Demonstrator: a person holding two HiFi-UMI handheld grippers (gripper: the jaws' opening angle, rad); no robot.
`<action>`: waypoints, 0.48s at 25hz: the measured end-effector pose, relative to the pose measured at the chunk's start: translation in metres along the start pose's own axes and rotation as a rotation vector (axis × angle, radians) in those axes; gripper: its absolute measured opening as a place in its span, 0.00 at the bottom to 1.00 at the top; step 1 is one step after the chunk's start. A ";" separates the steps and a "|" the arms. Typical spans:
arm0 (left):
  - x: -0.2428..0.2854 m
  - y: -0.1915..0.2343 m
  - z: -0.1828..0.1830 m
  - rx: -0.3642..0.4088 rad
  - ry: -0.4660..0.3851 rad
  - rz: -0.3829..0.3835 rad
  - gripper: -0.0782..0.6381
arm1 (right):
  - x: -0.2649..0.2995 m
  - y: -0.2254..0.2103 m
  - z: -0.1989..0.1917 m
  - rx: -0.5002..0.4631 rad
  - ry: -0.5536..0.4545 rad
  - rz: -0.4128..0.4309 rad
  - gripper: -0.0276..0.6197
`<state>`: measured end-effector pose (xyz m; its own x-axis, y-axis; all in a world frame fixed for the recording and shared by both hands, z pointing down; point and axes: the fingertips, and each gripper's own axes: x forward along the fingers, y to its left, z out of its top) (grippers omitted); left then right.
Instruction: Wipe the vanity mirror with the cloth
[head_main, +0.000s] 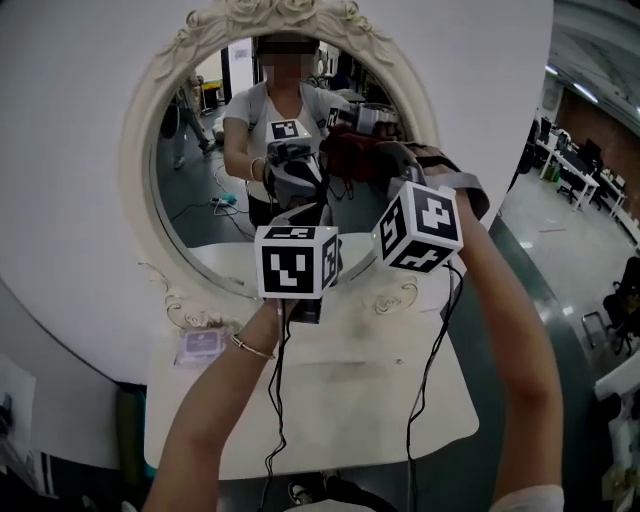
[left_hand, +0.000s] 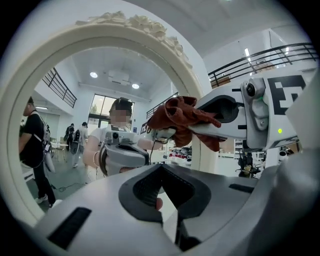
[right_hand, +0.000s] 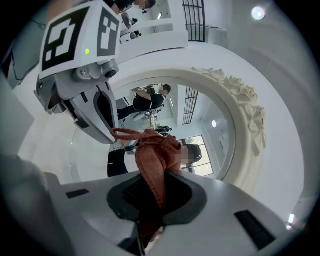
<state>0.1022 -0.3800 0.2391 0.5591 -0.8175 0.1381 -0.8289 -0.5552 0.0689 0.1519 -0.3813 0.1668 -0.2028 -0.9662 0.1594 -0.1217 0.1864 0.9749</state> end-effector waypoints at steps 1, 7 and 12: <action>0.000 -0.002 -0.013 -0.007 0.021 -0.003 0.11 | 0.000 0.011 -0.004 0.014 0.007 0.016 0.14; 0.007 0.002 -0.101 -0.040 0.143 -0.002 0.11 | 0.013 0.091 -0.022 0.099 0.017 0.084 0.14; 0.012 0.021 -0.176 -0.067 0.222 -0.003 0.11 | 0.043 0.186 -0.023 0.126 0.031 0.206 0.14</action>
<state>0.0878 -0.3741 0.4162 0.5496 -0.7580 0.3513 -0.8308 -0.5403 0.1340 0.1428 -0.3918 0.3585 -0.2061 -0.9099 0.3599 -0.2011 0.3993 0.8945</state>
